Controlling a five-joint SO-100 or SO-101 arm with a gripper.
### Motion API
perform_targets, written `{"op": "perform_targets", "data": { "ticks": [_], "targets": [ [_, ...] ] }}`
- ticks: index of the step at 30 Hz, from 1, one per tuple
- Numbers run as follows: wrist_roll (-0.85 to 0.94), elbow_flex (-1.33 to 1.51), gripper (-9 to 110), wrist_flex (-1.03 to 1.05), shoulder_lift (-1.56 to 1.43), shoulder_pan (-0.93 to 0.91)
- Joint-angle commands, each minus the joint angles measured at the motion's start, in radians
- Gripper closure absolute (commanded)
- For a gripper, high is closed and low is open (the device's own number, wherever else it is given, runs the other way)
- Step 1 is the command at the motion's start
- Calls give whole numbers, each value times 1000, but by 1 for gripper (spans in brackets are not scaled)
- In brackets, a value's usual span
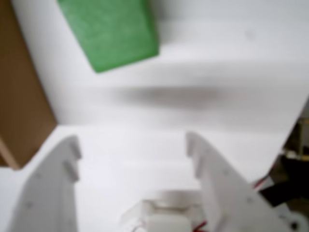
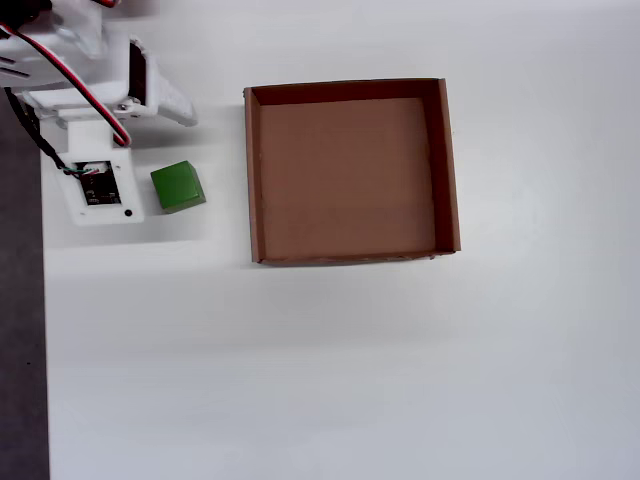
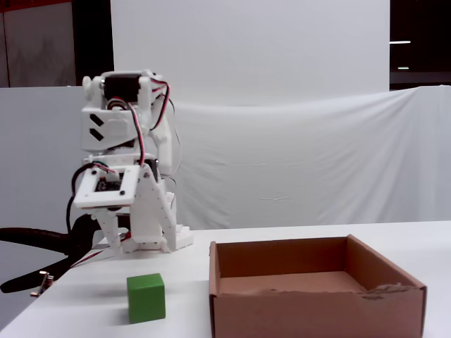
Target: Grasp a green cube and put it in a box.
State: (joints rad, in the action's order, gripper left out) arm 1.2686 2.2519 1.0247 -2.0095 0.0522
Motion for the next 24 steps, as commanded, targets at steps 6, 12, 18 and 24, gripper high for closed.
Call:
{"op": "perform_targets", "data": {
  "ticks": [6, 12, 18, 24],
  "targets": [
    [103, -163, 71, 69, 110, 12],
    [107, -224, 71, -18, 207, 14],
    [109, -239, 71, -107, 258, 12],
    [150, -255, 71, -110, 291, 28]
  ]
}}
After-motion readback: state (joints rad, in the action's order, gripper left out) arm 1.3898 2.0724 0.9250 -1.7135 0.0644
